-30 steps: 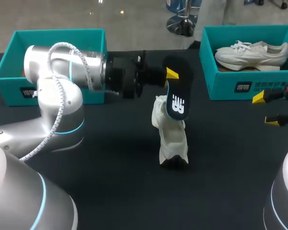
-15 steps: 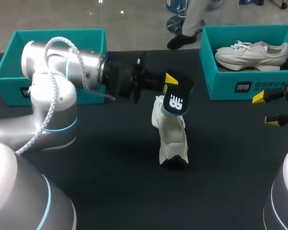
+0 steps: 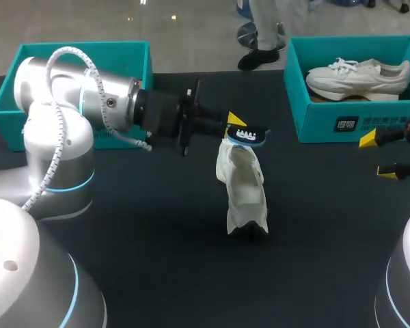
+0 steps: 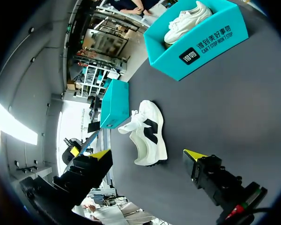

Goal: Take the shoe out of the shoebox, open the shoe tongue, remove and reinsert the insole, then place the shoe into the shoebox

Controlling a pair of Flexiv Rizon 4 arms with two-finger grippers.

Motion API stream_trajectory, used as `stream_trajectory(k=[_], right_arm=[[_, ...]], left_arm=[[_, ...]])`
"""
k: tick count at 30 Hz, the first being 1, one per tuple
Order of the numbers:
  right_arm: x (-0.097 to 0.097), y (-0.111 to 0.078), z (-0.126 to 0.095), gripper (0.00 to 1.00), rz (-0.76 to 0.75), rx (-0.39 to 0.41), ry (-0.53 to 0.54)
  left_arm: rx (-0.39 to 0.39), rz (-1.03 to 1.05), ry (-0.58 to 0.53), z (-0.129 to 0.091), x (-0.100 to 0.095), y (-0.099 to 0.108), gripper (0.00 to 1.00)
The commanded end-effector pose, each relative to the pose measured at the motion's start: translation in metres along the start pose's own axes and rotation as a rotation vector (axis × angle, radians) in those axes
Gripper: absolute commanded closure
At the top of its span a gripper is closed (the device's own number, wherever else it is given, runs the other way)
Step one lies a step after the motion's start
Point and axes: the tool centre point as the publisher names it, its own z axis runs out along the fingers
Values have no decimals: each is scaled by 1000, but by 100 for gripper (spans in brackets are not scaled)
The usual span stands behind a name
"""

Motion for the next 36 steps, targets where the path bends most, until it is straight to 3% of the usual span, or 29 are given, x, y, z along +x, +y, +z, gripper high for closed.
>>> stream_trajectory(k=[1, 33, 36], right_arm=[[0, -1, 0, 0, 2, -1, -4], [0, -1, 0, 0, 2, -1, -4], [0, -1, 0, 0, 2, -1, -4]], left_arm=[[-8, 0, -4, -1, 3, -4, 100], [-8, 0, -4, -1, 3, -4, 100], [13, -6, 5, 3, 19, -1, 100]])
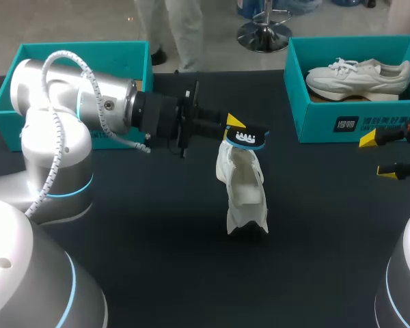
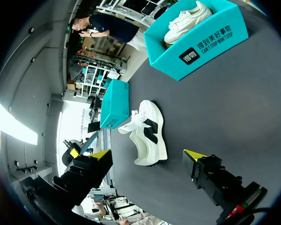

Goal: Take the shoe out of the shoebox, open the shoe tongue, remove and reinsert the insole, then place the shoe into the shoebox

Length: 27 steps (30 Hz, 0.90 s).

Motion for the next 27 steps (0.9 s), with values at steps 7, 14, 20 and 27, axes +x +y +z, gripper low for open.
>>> stream_trajectory(k=[7, 14, 20, 27], right_arm=[[0, -1, 0, 0, 2, -1, -4], [0, -1, 0, 0, 2, -1, -4], [0, -1, 0, 0, 2, -1, -4], [0, -1, 0, 0, 2, -1, -4]], left_arm=[[48, -8, -2, 4, 52, 14, 100], [44, -46, -17, 7, 69, 15, 100], [46, -104, -33, 5, 86, 11, 100], [33, -143, 0, -2, 106, 15, 100]])
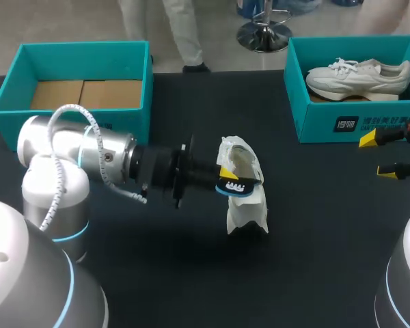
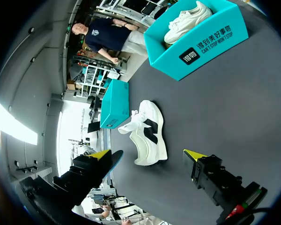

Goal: Take the shoe out of the shoebox, open the shoe tongue, remove and reinsert the insole, then place the shoe into the shoebox

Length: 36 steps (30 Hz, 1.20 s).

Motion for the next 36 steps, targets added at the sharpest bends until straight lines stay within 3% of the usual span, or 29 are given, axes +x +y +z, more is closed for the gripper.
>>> stream_trajectory(k=[1, 13, 36], right_arm=[[0, -1, 0, 0, 2, -1, -4], [0, -1, 0, 0, 2, -1, -4], [0, -1, 0, 0, 2, -1, -4]], left_arm=[[-28, -19, 24, -10, 10, 1, 100], [-28, -19, 24, -10, 10, 1, 100], [-28, -14, 25, 8, 15, 54, 100]])
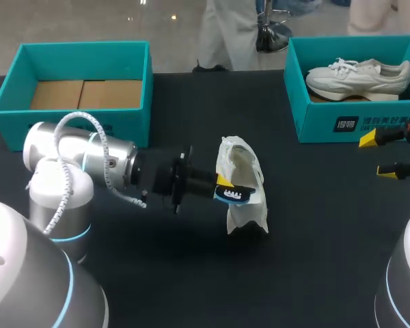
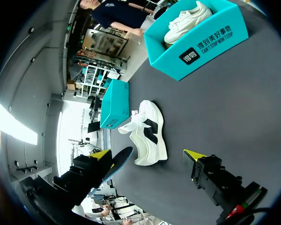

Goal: Take the shoe out of the shoebox, open the shoe tongue, remove and reinsert the insole, then place the shoe into the shoebox

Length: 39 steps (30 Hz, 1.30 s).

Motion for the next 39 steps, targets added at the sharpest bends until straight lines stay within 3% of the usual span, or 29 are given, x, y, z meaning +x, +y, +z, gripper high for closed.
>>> stream_trajectory(k=[1, 17, 30, 39], right_arm=[[0, -1, 0, 0, 2, -1, -5], [0, -1, 0, 0, 2, -1, -5], [0, -1, 0, 0, 2, -1, -5], [0, -1, 0, 0, 2, -1, -5]], left_arm=[[5, 5, -2, 11, -1, 12, 100], [-20, -16, 0, 18, 2, 29, 100], [15, 4, -40, 16, -10, 5, 100], [11, -10, -41, 25, -9, 18, 100]])
